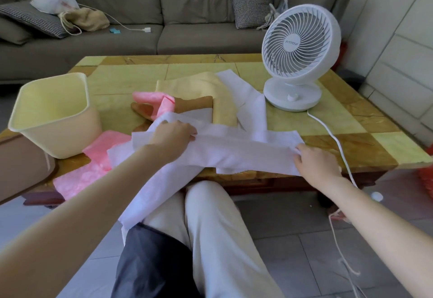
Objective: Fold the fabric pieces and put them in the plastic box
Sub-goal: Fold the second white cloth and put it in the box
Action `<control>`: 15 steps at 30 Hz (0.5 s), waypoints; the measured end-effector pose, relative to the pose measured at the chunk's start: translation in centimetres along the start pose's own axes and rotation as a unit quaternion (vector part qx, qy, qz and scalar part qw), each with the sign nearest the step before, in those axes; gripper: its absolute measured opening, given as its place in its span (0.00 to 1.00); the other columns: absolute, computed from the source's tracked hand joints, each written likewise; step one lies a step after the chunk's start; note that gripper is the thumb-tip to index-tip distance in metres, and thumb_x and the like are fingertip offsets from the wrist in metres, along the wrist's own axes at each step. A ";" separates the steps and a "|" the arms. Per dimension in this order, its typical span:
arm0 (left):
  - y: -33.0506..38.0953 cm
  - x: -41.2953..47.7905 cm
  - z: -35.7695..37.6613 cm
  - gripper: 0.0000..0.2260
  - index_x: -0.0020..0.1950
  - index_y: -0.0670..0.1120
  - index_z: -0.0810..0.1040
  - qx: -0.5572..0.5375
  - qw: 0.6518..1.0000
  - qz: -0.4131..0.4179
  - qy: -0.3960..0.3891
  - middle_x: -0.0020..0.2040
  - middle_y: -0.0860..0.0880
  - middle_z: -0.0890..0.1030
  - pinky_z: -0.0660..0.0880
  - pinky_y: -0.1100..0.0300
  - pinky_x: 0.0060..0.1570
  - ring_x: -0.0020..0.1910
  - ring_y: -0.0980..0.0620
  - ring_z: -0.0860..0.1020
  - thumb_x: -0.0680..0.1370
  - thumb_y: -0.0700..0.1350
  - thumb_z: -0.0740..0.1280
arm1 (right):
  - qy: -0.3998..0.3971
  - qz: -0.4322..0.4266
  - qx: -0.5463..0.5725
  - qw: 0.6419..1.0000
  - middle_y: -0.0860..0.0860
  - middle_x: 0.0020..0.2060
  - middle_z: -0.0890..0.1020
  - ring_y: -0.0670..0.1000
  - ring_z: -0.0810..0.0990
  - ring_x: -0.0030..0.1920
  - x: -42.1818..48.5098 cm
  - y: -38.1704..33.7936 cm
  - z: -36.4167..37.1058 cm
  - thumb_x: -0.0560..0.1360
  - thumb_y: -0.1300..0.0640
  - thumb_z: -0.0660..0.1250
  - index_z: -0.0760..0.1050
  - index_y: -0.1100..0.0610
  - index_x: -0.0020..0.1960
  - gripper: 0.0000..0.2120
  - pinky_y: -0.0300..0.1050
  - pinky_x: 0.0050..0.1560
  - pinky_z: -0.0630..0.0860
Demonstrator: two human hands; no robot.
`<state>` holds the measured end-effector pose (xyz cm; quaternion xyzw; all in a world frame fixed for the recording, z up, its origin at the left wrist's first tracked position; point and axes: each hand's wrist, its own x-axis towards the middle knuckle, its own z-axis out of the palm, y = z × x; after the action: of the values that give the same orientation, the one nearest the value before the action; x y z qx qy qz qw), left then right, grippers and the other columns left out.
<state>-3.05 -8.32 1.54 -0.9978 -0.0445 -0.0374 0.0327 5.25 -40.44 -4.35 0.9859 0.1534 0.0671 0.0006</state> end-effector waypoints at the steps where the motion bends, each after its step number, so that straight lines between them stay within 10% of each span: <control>1: 0.0 0.9 -0.2 0.14 0.66 0.53 0.73 0.011 1.000 -0.004 0.009 0.60 0.51 0.78 0.65 0.58 0.56 0.58 0.47 0.74 0.82 0.45 0.54 | 0.008 0.001 -0.012 1.000 0.58 0.46 0.82 0.61 0.80 0.46 1.1 -0.1 -0.3 0.79 0.56 0.56 0.73 0.58 0.57 0.12 0.46 0.37 0.66; 8: -1.1 6.0 1.1 0.11 0.56 0.51 0.77 0.047 0.998 -0.040 0.007 0.53 0.51 0.80 0.57 0.57 0.48 0.52 0.47 0.73 0.81 0.41 0.58 | 0.003 -0.002 -0.075 0.997 0.56 0.48 0.81 0.59 0.78 0.49 8.4 -1.2 0.6 0.79 0.58 0.56 0.74 0.60 0.52 0.09 0.46 0.41 0.63; 15: -1.0 8.4 4.1 0.11 0.58 0.50 0.76 0.089 0.995 -0.029 -0.030 0.57 0.51 0.78 0.59 0.52 0.62 0.62 0.48 0.68 0.79 0.40 0.59 | -0.037 -0.006 -0.072 0.997 0.56 0.54 0.80 0.58 0.72 0.59 11.1 -1.6 3.4 0.80 0.53 0.56 0.75 0.59 0.54 0.13 0.49 0.57 0.65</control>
<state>5.49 -6.27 -1.82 -0.9899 -0.0771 -0.0043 0.1186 15.69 -35.43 -6.25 0.9842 0.1540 0.0415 0.0772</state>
